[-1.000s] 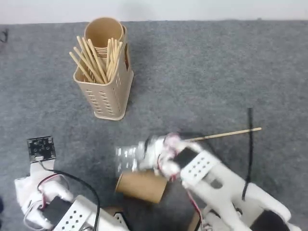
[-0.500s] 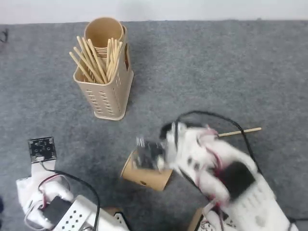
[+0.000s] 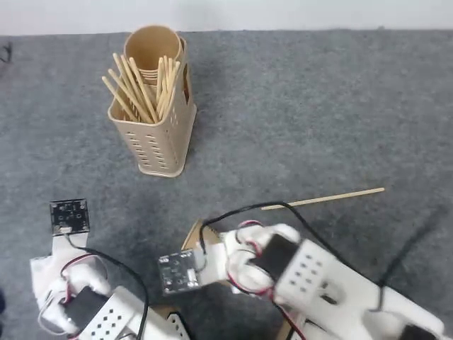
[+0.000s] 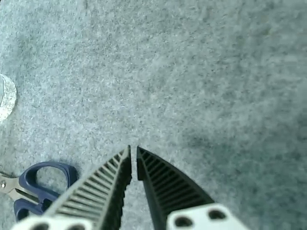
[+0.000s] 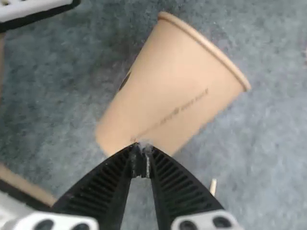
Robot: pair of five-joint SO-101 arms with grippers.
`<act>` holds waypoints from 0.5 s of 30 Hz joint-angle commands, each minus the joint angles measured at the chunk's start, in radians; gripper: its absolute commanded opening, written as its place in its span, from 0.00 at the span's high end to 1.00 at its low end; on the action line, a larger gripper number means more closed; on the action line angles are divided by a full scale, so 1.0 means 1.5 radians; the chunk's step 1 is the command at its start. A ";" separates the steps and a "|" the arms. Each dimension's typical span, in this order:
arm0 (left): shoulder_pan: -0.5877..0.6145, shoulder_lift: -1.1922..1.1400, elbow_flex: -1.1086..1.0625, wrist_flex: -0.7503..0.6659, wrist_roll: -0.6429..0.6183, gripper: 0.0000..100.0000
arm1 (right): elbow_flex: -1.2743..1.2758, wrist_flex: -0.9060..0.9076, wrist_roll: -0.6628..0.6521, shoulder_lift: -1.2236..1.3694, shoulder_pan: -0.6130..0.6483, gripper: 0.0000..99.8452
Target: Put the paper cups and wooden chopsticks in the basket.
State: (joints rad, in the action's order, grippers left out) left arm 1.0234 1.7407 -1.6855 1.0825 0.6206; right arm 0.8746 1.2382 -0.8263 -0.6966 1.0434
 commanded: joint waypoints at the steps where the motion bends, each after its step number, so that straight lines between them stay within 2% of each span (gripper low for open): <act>1: -0.005 0.008 0.003 -0.001 0.003 0.99 | 0.000 -0.088 0.001 0.113 0.007 0.99; 5: -0.008 0.008 0.003 -0.001 0.003 0.99 | -0.004 -0.152 -0.040 0.242 -0.003 0.99; 7: -0.009 0.008 0.004 -0.002 0.003 0.99 | -0.010 -0.174 -0.063 0.279 -0.038 0.99; 13: -0.013 0.008 0.007 -0.003 0.003 0.99 | -0.110 -0.180 -0.083 0.265 -0.220 0.99; 15: -0.047 0.008 0.008 -0.010 0.003 0.99 | -0.146 -0.180 -0.083 0.243 -0.270 0.99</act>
State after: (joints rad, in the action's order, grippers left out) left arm 1.0035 1.7407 -1.6855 1.0825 0.6206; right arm 0.7334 0.9805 -0.9367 -0.3084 0.7411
